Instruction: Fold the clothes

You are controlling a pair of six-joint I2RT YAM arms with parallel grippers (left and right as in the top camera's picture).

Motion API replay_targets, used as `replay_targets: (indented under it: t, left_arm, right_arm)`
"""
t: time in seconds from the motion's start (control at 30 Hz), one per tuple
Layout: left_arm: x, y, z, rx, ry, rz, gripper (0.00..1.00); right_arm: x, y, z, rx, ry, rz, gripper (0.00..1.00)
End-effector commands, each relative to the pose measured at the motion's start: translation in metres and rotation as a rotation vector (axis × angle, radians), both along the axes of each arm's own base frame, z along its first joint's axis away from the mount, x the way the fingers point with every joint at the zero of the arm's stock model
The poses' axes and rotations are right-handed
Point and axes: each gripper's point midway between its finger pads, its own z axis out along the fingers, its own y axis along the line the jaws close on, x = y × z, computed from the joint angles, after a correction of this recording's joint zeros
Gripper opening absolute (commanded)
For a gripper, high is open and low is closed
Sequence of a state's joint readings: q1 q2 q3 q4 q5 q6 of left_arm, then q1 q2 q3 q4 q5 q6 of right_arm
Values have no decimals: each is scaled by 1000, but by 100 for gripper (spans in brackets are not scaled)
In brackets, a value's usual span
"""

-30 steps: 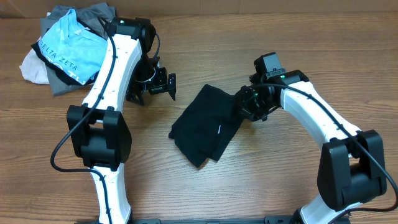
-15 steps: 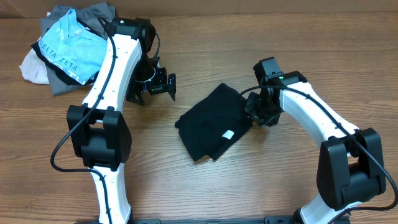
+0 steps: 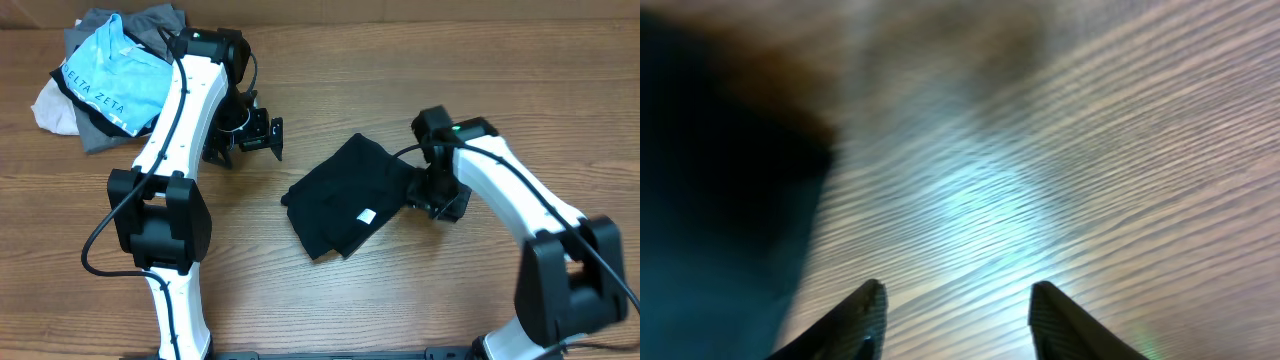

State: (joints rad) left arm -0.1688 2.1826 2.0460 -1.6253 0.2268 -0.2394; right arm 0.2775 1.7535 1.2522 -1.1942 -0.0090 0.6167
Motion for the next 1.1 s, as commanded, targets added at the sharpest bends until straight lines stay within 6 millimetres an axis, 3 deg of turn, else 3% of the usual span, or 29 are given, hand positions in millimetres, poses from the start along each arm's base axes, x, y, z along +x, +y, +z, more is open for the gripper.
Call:
replay_targets:
  t: [0.0, 0.1, 0.23, 0.3, 0.43, 0.5, 0.8, 0.97, 1.07]
  left_arm:
    - [0, 0, 0, 4, -11, -21, 100]
    - [1, 0, 0, 4, -13, -20, 100]
    - [1, -1, 0, 4, -14, -22, 100]
    - [0, -1, 0, 4, -13, -24, 100]
    - [0, -1, 0, 4, -12, -24, 100]
    - [0, -2, 0, 4, -11, -24, 100]
    - [0, -2, 0, 4, -12, -24, 100]
    - [0, -2, 0, 4, -12, -24, 100]
    - [0, -2, 0, 4, -11, -25, 100]
  right_arm:
    - [18, 30, 52, 168, -160, 18, 53]
    - [17, 44, 58, 216, -177, 44, 53]
    - [19, 71, 49, 277, -200, 104, 52]
    - [16, 88, 41, 324, -201, 129, 45]
    - [6, 97, 21, 326, -178, 100, 17]
    - [2, 96, 9, 325, -171, 99, 11]
    - [-24, 84, -48, 316, -148, 73, 9]
    - [-42, 60, -53, 205, -70, 3, 4]
    - [-44, 46, -41, 125, -62, -23, 4]
